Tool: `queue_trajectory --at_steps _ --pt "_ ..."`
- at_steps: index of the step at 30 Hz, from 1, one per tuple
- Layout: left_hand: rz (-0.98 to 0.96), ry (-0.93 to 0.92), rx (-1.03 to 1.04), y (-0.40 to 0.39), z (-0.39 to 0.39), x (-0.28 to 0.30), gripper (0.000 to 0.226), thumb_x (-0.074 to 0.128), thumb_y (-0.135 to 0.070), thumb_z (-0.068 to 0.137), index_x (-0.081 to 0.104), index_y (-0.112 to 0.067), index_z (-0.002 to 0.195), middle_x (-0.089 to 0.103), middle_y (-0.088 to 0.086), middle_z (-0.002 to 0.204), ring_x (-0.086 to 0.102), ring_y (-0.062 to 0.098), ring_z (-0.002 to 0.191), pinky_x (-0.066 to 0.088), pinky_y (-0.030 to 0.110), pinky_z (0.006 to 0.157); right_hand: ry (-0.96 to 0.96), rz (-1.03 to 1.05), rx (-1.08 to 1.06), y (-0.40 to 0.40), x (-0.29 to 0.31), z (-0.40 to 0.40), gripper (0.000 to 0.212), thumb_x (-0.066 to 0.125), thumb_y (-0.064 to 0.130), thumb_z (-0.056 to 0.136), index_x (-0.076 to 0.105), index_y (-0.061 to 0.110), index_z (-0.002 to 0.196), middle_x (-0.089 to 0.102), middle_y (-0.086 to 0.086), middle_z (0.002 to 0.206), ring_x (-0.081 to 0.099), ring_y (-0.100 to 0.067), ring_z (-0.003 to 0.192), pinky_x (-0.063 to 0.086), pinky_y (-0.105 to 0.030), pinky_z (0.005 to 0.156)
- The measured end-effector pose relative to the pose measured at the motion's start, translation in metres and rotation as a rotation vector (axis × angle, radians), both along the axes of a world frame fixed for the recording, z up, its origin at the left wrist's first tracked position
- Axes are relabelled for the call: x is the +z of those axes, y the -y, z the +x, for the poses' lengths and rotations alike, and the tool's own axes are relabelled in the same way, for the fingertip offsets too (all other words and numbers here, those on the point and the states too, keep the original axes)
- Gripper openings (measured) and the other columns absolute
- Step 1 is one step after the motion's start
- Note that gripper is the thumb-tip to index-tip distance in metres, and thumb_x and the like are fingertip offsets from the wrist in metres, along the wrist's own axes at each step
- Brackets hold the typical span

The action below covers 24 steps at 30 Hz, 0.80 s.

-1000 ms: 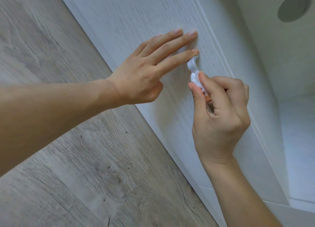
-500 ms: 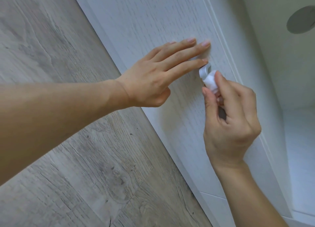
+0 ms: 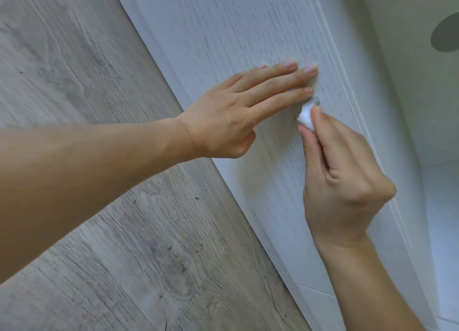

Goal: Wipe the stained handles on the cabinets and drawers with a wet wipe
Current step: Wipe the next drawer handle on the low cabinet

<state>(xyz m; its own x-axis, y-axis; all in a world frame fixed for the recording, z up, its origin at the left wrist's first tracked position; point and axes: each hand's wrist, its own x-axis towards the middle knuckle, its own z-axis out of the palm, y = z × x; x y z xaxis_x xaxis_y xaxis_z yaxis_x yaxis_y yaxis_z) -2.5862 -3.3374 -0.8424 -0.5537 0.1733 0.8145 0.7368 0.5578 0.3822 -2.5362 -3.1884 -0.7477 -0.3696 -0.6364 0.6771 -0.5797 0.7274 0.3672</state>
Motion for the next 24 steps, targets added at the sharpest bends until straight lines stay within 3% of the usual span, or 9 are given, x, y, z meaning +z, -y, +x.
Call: queue_trajectory --at_steps 6,12,14,16,24 --pt "0.001 0.023 0.011 0.005 0.000 0.000 0.087 0.040 0.012 0.054 0.034 0.003 0.141 0.031 0.022 0.149 0.028 0.031 0.140 0.029 0.042 0.114 0.056 -0.257 -0.023 0.001 0.004 0.007 0.017 0.065 0.005 0.090 0.066 -0.004 0.105 0.058 -0.005 0.091 0.059 -0.016 0.076 0.048 -0.013 0.076" --pt "0.038 0.034 0.014 0.002 0.001 0.000 0.084 0.038 0.014 0.055 0.036 0.007 0.138 0.031 0.026 0.147 0.029 0.033 0.139 0.027 0.039 0.115 0.053 -0.039 -0.019 -0.009 -0.002 0.003 0.020 0.063 -0.001 0.090 0.065 -0.007 0.108 0.059 -0.010 0.094 0.059 -0.027 0.071 0.050 -0.026 0.069" --pt "0.035 0.032 0.005 0.003 0.000 0.000 0.084 0.038 0.014 0.055 0.036 0.007 0.138 0.031 0.025 0.147 0.029 0.033 0.139 0.027 0.039 0.115 0.038 -0.005 -0.005 -0.006 -0.003 -0.001 0.020 0.062 -0.001 0.091 0.064 -0.007 0.110 0.052 -0.008 0.096 0.057 -0.025 0.071 0.050 -0.028 0.065" --pt "0.041 0.028 0.011 0.003 0.001 0.001 0.083 0.038 0.014 0.055 0.037 0.007 0.138 0.032 0.025 0.147 0.030 0.032 0.139 0.028 0.039 0.115 0.015 0.013 0.019 0.001 -0.001 -0.007 0.018 0.062 -0.002 0.090 0.065 -0.007 0.107 0.059 -0.011 0.089 0.053 -0.022 0.071 0.049 -0.030 0.062" --pt "0.006 0.034 -0.012 0.008 0.000 0.002 0.083 0.038 0.013 0.057 0.034 0.006 0.140 0.030 0.023 0.148 0.028 0.032 0.140 0.029 0.039 0.114 0.048 0.061 -0.021 -0.003 0.005 0.002 0.015 0.063 -0.001 0.090 0.069 -0.005 0.103 0.066 -0.015 0.081 0.052 -0.022 0.074 0.046 -0.028 0.068"
